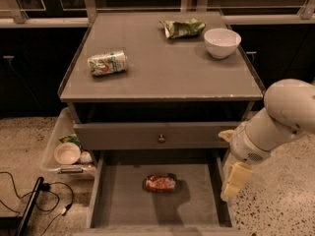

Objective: Pick coke can from middle drawer and place on counter

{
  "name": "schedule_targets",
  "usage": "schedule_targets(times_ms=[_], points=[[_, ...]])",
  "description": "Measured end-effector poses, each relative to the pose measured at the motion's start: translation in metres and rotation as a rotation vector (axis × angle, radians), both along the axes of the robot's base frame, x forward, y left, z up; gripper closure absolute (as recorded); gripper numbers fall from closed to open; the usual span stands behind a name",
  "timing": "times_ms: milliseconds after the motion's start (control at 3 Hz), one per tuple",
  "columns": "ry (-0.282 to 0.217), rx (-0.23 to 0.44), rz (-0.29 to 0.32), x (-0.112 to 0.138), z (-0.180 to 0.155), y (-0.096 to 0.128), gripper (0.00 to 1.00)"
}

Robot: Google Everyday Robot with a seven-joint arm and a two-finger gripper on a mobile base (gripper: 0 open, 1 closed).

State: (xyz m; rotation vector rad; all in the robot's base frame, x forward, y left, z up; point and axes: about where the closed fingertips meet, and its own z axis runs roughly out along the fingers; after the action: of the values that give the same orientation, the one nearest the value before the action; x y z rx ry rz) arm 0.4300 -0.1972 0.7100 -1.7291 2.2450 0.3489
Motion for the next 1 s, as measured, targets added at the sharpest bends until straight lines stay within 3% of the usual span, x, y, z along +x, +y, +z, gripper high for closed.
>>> schedule_targets(times_ms=[333,667,1000], points=[[0.001,0.000,0.001,0.000,0.000,0.000,0.00],[0.021,0.048,-0.031,0.004,-0.040,0.004,0.00],[0.030,0.134,-0.047,0.016,-0.124,0.018,0.00]])
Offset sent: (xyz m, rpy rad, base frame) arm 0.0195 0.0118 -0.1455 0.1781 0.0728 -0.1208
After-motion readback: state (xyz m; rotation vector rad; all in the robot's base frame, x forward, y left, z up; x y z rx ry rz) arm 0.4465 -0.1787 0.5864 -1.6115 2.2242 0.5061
